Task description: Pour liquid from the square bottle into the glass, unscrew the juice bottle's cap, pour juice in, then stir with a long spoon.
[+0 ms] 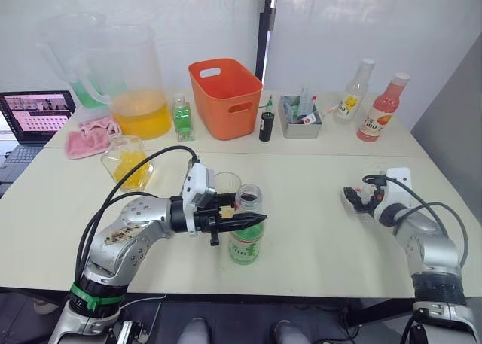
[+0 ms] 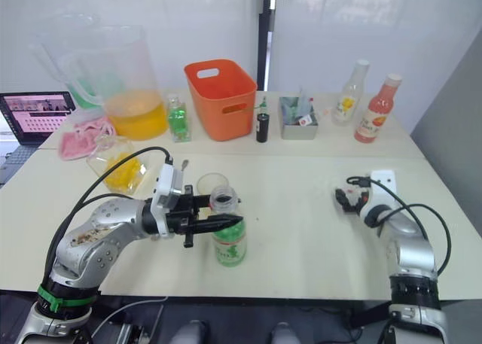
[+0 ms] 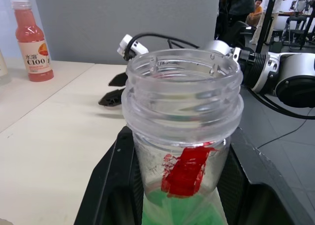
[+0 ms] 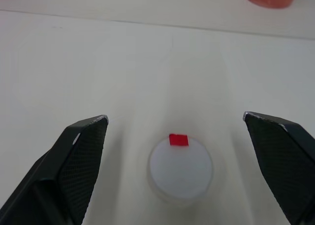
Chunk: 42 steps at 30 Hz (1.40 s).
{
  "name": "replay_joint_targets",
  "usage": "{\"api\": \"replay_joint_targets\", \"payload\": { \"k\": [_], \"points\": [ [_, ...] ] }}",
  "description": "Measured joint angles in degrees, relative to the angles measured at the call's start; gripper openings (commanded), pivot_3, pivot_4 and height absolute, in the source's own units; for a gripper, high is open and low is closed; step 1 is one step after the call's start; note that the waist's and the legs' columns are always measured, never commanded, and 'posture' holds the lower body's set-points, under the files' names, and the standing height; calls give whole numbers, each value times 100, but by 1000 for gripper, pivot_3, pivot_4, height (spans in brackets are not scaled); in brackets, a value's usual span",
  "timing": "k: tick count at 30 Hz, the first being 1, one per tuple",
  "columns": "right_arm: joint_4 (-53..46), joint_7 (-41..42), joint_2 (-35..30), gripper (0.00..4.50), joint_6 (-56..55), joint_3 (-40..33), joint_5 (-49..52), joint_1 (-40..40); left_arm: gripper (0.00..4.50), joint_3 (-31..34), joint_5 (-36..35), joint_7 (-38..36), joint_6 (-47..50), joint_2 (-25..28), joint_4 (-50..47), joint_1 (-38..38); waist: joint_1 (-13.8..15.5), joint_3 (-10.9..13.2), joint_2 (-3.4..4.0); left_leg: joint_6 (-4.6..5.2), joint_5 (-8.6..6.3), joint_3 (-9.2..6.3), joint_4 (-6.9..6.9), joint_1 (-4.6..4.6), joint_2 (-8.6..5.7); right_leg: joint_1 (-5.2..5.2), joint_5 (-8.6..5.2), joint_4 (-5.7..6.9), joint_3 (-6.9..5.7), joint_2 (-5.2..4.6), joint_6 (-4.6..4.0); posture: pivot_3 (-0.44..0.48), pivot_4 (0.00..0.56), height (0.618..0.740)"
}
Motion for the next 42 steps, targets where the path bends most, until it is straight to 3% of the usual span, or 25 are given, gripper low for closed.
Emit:
{"api": "replay_joint_targets", "payload": {
  "k": [15, 23, 27, 31, 35, 42],
  "points": [
    [-2050, 2226, -1002, 4500, 1267, 455, 1556, -607, 1399, 396, -274, 19, 39, 123, -104, 269, -93, 0, 0, 0, 0, -1, -3, -3, 3, -7, -7, 2, -1, 1, -11, 0, 150, 703],
    [-2880, 2752, -1212, 4500, 2306, 416, 2960, -965, 1399, 996, -1103, -157, 750, 964, -192, 241, -133, 27, -9, 0, 0, -3, -10, -12, 7, -25, -3, 10, -2, 6, -5, 0, 150, 703],
    [-3095, 3322, -1652, 4500, 2383, 396, 3326, -881, 1399, 1823, -1566, -360, 1154, 1911, 16, 31, -122, 42, -30, 0, 0, -3, -7, -21, 9, -32, -20, 6, -3, 5, -35, 0, 150, 703],
    [-3119, 3640, -1752, 4500, 2377, 436, 3368, -781, 1399, 2331, -1804, -510, 1358, 2373, 214, -103, -114, 42, -30, 0, -1, 0, -6, -23, 7, -31, -21, 1, -3, 1, -35, 0, 150, 703],
    [-3126, 3670, -1652, 4500, 2398, 575, 3520, -798, 1399, 2352, -1327, -806, 1103, 2872, 672, -90, -111, 44, -33, -1, 0, -1, -8, -22, 10, -38, -20, 7, -4, 4, -39, 0, 150, 703],
    [-3433, 3453, -1466, 4500, 2498, 649, 3803, -787, 1399, 2189, -257, -596, 87, 2704, 1985, -685, -83, 44, -36, -1, 0, 0, -7, -33, 9, -41, -11, 4, -5, 3, -25, 0, 150, 703]
  ]
}}
